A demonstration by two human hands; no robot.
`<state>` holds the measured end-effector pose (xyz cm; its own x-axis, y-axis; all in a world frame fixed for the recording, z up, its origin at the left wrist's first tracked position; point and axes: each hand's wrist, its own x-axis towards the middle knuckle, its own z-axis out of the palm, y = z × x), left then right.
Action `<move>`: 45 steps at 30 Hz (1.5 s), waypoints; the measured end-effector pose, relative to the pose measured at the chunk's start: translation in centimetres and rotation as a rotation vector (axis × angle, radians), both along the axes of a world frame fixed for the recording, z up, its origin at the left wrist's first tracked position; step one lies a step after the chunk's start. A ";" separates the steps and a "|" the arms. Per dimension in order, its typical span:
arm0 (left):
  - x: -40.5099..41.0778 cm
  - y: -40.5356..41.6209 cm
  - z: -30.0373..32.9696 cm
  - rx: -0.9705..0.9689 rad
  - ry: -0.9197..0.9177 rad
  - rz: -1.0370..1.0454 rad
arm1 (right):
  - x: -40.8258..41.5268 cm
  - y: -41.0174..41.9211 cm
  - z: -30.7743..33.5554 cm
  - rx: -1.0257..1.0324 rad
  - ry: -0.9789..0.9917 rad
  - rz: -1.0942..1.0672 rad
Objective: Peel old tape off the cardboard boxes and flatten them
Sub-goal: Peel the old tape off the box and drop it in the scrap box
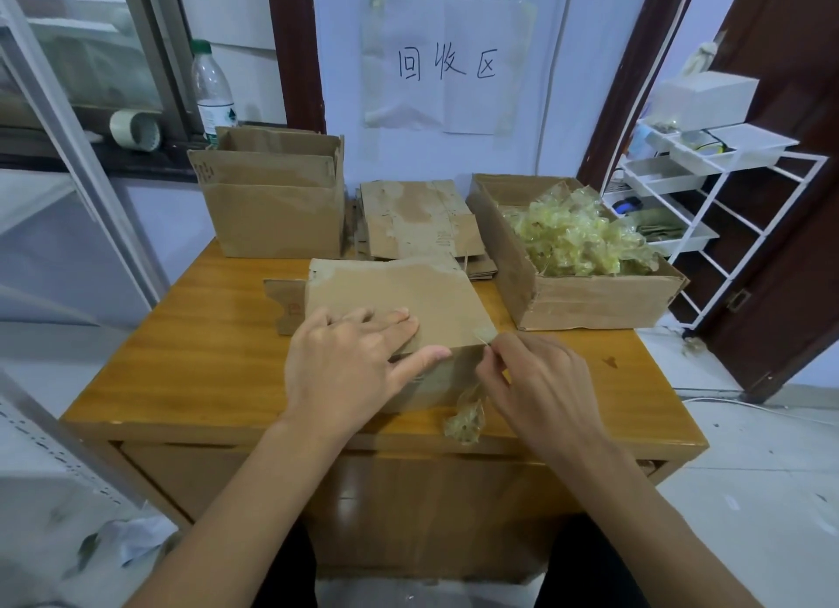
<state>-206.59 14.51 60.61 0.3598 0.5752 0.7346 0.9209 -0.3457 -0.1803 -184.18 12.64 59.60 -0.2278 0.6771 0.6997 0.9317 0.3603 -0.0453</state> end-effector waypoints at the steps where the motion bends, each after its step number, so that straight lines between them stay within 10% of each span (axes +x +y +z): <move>1: 0.0 0.0 0.0 -0.002 0.002 -0.004 | 0.0 0.0 -0.3 0.005 0.026 -0.008; 11: -0.1 0.2 0.1 -0.054 0.022 -0.002 | 0.1 0.0 -1.8 -0.107 0.446 0.087; 29: 0.2 0.1 0.0 -0.037 -0.028 0.014 | -0.2 0.7 7.1 -0.471 -0.436 -0.011; 45: 0.0 0.2 0.1 -0.088 -0.027 0.010 | -2.9 2.4 10.8 -0.748 -0.549 -0.096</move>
